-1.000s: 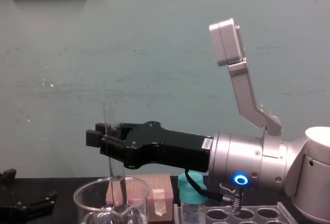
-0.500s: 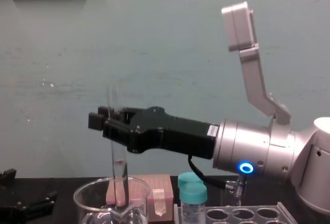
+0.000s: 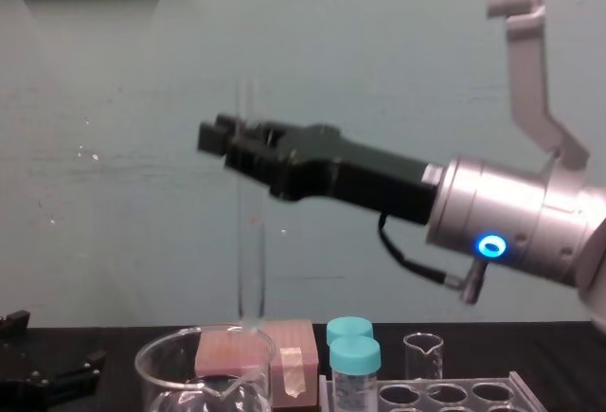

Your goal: Hold the test tube with one hand and immerse one end into the beaker, then return it to the test tube rack.

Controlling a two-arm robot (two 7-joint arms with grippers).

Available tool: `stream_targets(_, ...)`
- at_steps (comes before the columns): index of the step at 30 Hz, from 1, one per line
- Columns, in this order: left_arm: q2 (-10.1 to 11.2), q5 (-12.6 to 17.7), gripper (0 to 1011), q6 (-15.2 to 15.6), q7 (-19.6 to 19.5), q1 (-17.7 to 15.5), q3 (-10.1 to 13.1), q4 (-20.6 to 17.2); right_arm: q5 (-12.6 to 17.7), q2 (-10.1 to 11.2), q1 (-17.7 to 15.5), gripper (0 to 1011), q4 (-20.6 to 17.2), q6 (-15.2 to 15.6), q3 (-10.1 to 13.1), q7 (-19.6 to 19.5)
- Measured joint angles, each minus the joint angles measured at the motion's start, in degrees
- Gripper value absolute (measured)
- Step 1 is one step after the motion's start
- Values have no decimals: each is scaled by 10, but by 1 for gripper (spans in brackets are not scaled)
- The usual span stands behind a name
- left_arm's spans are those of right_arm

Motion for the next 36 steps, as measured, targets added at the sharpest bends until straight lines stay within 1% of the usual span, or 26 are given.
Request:
stream_targets(9,0,0,1000,0,0,0,0,0,11,26,-11,244,-43,-9,31,-30)
stream_targets(15,0,0,1000,0,0,0,0,0,11,43,-24,244,-62,-9,47,-52)
stream_targets(26,0,0,1000,0,0,0,0,0,1,81,-69,244,-104,2,83,-98)
stream_targets(29,0,0,1000,0,0,0,0,0,-2,86,-78,244,-110,4,90,-106)
stream_targets(31,0,0,1000,0,0,0,0,0,-6,92,-91,244,-117,6,99,-116)
stream_targets(36,0,0,1000,0,0,0,0,0,-12,98,-106,244,-120,10,110,-130)
